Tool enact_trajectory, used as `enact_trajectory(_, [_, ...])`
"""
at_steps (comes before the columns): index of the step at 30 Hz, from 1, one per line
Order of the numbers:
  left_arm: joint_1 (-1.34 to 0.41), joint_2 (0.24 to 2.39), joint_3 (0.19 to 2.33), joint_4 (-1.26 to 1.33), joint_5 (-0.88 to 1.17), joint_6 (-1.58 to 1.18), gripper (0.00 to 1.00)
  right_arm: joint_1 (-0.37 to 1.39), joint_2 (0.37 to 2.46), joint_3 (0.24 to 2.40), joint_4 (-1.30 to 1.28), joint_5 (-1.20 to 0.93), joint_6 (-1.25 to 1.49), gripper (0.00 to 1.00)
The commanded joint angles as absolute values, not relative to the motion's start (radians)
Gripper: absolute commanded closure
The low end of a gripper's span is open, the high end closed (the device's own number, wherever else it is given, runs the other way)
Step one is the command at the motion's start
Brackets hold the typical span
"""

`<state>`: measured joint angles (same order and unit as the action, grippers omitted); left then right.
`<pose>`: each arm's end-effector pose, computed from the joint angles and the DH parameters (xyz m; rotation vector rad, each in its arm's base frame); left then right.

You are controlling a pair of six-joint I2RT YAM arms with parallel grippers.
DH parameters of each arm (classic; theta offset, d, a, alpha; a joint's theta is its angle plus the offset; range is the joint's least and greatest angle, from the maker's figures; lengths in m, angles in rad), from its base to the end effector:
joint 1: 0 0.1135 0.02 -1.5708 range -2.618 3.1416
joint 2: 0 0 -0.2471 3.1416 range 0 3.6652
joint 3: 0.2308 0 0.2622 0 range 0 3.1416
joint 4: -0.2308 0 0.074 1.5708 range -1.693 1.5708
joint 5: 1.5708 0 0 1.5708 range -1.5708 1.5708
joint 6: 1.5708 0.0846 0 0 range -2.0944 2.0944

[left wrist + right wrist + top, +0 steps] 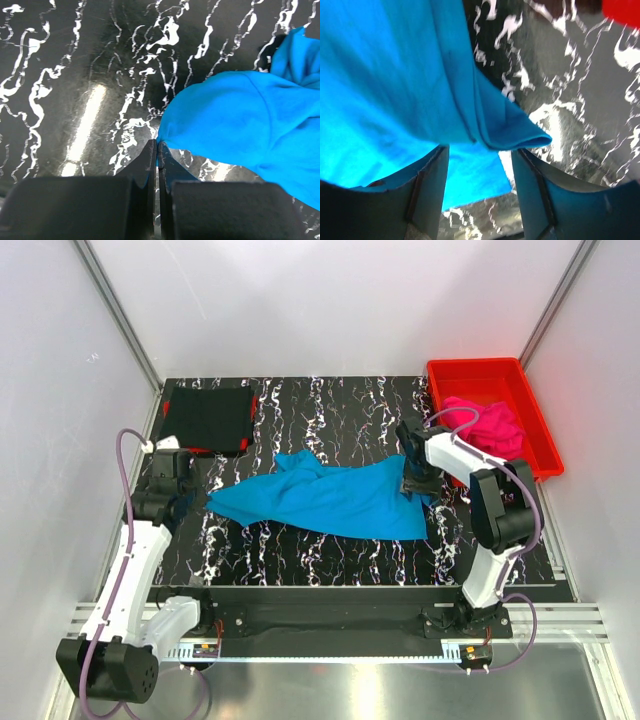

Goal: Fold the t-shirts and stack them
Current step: Flatten the tshirt out

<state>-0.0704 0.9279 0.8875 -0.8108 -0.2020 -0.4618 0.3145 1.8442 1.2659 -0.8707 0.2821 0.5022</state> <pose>0.2333 0.0006 0.2429 -0.5558 2.3338 -0.0027 0.3421 0.0865 0.1080 0.2971 2.8875 -0.3080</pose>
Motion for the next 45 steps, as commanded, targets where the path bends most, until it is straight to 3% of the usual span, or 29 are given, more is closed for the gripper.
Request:
enact_trajectory(1, [-0.064, 0.897, 0.871, -0.746, -0.163, -0.482, 1.0, 0.301, 1.71, 1.26, -0.925, 0.226, 0.579, 0.4])
enact_trajectory(6, [-0.064, 0.897, 0.835, -0.704, -0.083, -0.494, 1.0, 0.291, 1.576, 1.192, -1.012, 0.181, 0.892, 0.51])
enact_trajectory(15, [-0.064, 0.908, 0.828, -0.65, 0.101, -0.488, 1.0, 0.287, 1.387, 0.835, -0.79, 0.172, 1.205, 0.48])
enact_trajectory(31, [-0.064, 0.861, 0.779, -0.638, 0.127, -0.497, 1.0, 0.287, 1.437, 0.683, -0.657, 0.247, 1.325, 0.5])
enact_trajectory(33, [-0.064, 0.858, 0.787, -0.643, 0.115, -0.499, 1.0, 0.287, 1.44, 0.68, -0.657, 0.258, 1.322, 0.55])
enact_trajectory(37, [-0.064, 0.844, 0.805, -0.644, 0.101, -0.525, 1.0, 0.287, 1.392, 0.722, -0.702, 0.285, 1.266, 1.0])
enact_trajectory(45, [-0.064, 0.816, 1.106, -0.745, 0.068, -0.592, 1.0, 0.288, 1.134, 1.148, -0.998, 0.357, 0.921, 1.0])
